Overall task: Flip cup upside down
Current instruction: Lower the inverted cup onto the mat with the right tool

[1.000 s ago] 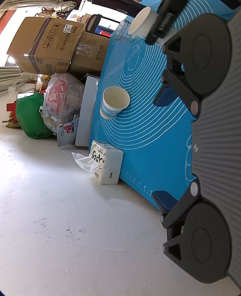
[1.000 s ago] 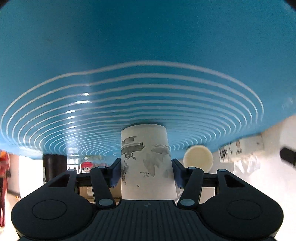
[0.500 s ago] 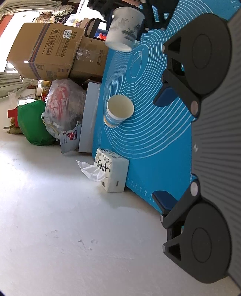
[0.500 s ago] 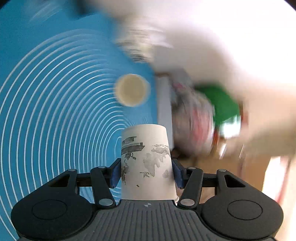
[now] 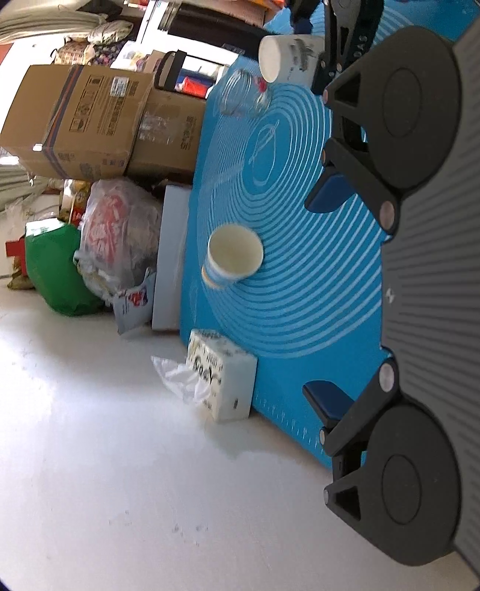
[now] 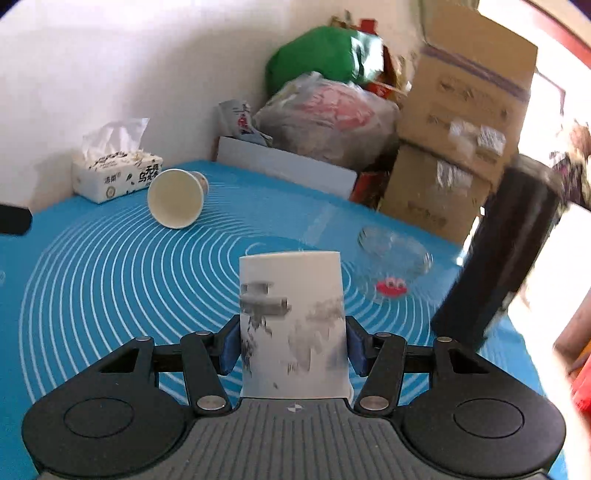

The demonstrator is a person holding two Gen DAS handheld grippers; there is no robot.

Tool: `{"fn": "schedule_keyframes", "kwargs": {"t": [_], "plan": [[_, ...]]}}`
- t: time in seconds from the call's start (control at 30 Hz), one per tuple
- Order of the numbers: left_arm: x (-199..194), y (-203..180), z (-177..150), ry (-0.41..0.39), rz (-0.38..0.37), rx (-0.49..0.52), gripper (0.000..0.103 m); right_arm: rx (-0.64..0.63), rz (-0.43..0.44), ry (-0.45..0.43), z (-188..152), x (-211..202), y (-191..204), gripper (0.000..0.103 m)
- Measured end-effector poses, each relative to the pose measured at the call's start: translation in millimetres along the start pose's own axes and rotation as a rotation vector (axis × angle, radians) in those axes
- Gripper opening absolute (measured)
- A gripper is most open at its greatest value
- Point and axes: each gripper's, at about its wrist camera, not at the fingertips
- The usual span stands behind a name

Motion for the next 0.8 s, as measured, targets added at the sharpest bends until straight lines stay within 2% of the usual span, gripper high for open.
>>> {"fn": "schedule_keyframes", "kwargs": {"t": [0.23,0.3,0.4,0.47,0.53,0.63,0.8], "plan": [[0.4,-24.5,-3.6,0.036,-0.056,0.063,0.097,0.079,0.018,0.017,-6.6,-3.1,-11.2,0.057],[0.9,-29.5,-5.8,0.053,-0.077,0.076,0.097,0.087,0.013,0.025,-6.4,-1.9,-12.0,0.065],[0.9,-35.4,-8.2,0.077,-0.106,0.085,0.097,0.087,0.009,0.038,-7.8,-3.1,-12.8,0.068],[-0.2,-38.7,-8.8,0.092,-0.124,0.089,0.097,0.092,0.004,0.045,-9.3,-6.0,-13.9,0.078],[-3.9,-42.5,-9.2,0.096,-0.140,0.095,0.097,0.112,0.005,0.048,-10.0,-12.7,-16.5,0.083],[-10.4,-49.2,-9.4,0.101,-0.150,0.109,0.097,0.152,0.003,0.043,-10.1,-30.1,-22.0,0.101],[-22.3,-60.1,-13.5,0.117,-0.157,0.127,0.097,0.150,-0.026,0.030,-9.8,-69.9,-24.6,0.103]]}}
Point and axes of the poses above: each gripper's, at about its wrist camera, not at the fingertips, and x roughly the way its jaws point, y to its left, z to its top
